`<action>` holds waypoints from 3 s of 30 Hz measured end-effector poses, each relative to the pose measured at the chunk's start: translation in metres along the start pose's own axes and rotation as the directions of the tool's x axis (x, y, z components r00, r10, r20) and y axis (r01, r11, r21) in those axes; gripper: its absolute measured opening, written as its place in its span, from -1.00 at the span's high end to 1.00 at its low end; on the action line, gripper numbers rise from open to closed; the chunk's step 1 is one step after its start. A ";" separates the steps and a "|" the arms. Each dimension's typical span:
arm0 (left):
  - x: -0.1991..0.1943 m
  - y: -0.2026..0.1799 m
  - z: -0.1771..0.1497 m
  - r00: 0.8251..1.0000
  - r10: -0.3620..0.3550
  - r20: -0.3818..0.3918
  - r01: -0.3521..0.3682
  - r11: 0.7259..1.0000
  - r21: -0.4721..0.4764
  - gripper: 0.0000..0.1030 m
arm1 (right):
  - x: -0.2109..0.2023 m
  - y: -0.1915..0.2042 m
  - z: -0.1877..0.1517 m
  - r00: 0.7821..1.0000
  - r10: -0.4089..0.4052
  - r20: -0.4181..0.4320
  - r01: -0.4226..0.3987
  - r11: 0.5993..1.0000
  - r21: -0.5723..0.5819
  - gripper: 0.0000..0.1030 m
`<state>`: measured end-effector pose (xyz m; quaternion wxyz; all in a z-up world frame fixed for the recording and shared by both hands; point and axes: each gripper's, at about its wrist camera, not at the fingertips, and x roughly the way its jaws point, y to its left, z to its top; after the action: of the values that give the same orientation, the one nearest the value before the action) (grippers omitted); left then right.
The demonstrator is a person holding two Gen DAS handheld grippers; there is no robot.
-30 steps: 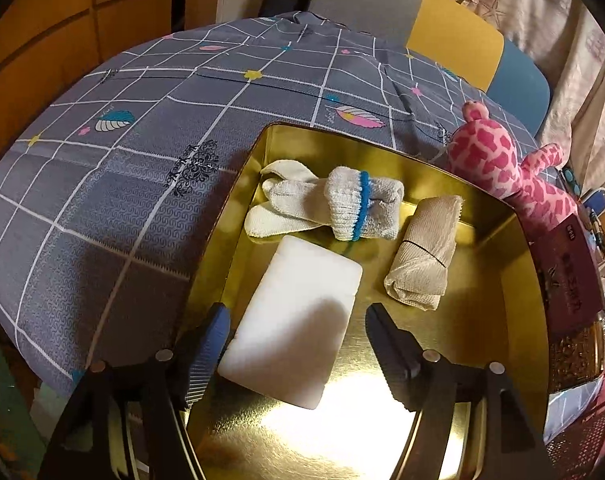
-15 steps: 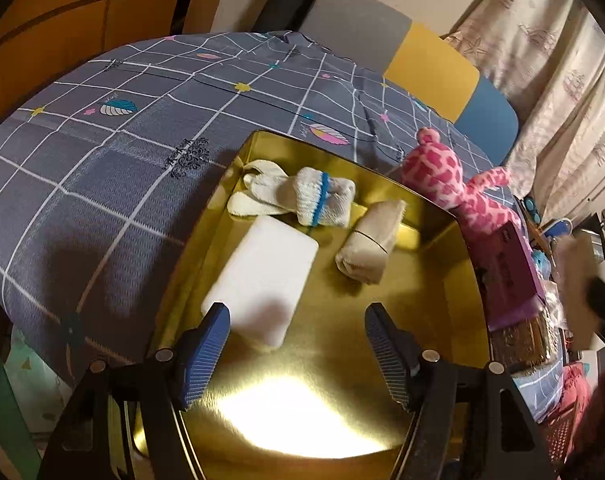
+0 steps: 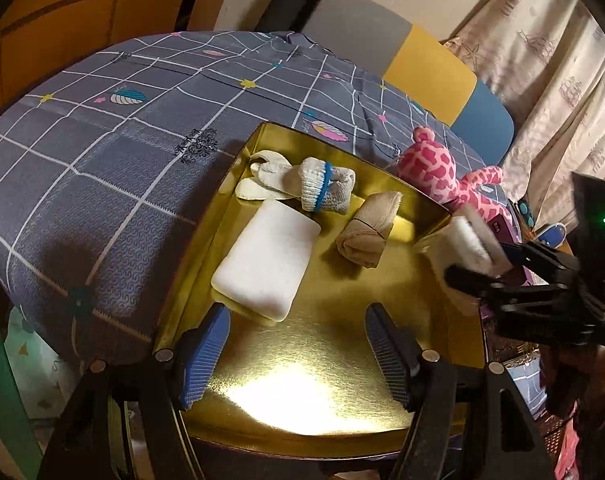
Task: Organize soft objects
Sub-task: 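Lower the white wipes packet into the gold tray and open the right tool, then move the right tool to the pink fuzzy sock with blue band and grasp it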
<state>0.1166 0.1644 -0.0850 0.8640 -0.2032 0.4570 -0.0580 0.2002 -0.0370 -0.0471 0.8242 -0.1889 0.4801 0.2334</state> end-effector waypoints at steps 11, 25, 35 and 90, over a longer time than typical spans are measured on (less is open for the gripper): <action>-0.004 0.009 0.000 1.000 -0.001 0.005 0.001 1.000 -0.031 -0.38 | 0.058 0.006 0.016 0.960 -0.240 -0.143 0.201 0.949 -0.245 -0.60; 0.000 -0.007 -0.010 0.999 -0.034 -0.012 0.035 0.999 0.001 -0.36 | -0.034 -0.013 0.012 0.995 -0.063 0.078 0.054 0.992 0.111 -0.63; 0.004 -0.031 -0.022 0.996 -0.090 -0.028 0.091 0.995 0.043 -0.36 | -0.093 -0.033 -0.046 0.953 0.108 0.283 -0.210 0.908 0.361 -0.63; 0.017 -0.345 -0.082 0.946 -0.228 -0.231 0.321 0.768 0.554 -0.43 | -0.026 -0.436 -0.270 0.910 -0.361 -0.201 0.413 0.778 0.474 -0.63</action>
<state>0.0892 -0.1794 0.0005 0.8294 0.0123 0.4457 -0.3365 0.2457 -0.5441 -0.1129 0.8498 -0.0719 0.5152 -0.0852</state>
